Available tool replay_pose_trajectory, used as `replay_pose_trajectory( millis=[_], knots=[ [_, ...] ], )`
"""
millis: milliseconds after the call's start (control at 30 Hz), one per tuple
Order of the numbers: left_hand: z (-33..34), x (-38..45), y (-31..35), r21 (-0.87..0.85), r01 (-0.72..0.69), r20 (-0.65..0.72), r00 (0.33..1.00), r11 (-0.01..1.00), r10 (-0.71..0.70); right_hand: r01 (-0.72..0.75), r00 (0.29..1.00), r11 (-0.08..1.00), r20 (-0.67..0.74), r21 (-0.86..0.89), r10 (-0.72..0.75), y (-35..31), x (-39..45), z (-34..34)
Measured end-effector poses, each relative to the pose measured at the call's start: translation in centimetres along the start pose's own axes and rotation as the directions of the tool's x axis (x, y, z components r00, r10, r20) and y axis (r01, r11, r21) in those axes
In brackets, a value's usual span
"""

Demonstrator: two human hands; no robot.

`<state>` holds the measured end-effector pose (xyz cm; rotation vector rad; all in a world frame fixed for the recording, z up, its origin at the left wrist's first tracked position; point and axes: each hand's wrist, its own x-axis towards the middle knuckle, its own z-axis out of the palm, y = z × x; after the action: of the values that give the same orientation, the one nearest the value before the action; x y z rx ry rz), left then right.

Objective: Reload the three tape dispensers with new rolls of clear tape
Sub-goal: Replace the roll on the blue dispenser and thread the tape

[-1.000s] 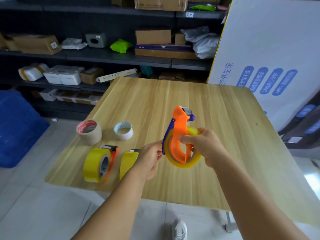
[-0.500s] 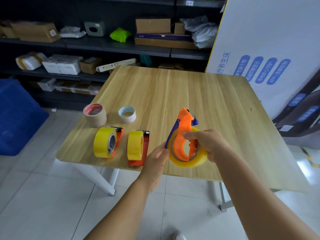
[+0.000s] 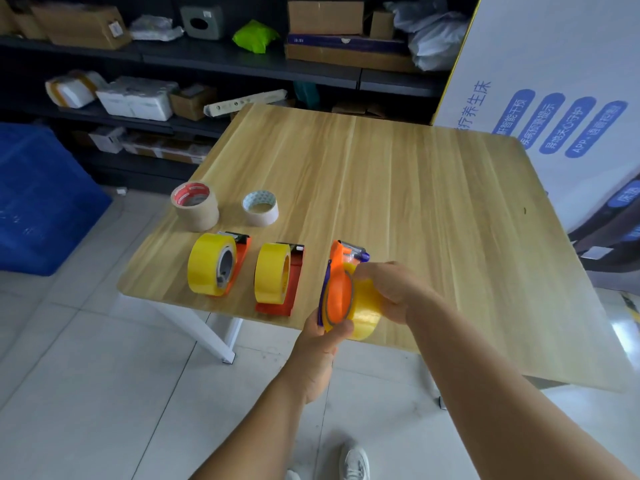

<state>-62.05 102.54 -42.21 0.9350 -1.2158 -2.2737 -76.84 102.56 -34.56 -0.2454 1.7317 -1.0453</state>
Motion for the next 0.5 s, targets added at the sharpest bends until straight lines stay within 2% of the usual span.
replay_pose_trajectory(
  millis=[167,300,400,500],
  knots=[
    [-0.8,1.3,-0.7,-0.082,0.089,-0.093,0.991,0.993,-0.096,-0.034,0.999,0.999,0.012,0.038,0.034,0.6,1.7,0.8],
    [-0.7,2.9,-0.7,-0.251,0.126,-0.143,0.976,0.960,-0.166,-0.047,0.999,0.998,0.010,0.053,0.046,0.6,3.3,1.4],
    [-0.5,3.7,-0.4,-0.384,0.128,-0.177,0.962,0.914,-0.209,-0.064,0.998,0.997,-0.009,0.045,0.065,0.7,4.7,1.8],
    [-0.7,4.4,-0.3,-0.445,0.113,-0.206,0.952,0.888,-0.224,-0.085,0.996,0.993,-0.003,0.081,0.085,1.0,6.0,1.9]
  ],
)
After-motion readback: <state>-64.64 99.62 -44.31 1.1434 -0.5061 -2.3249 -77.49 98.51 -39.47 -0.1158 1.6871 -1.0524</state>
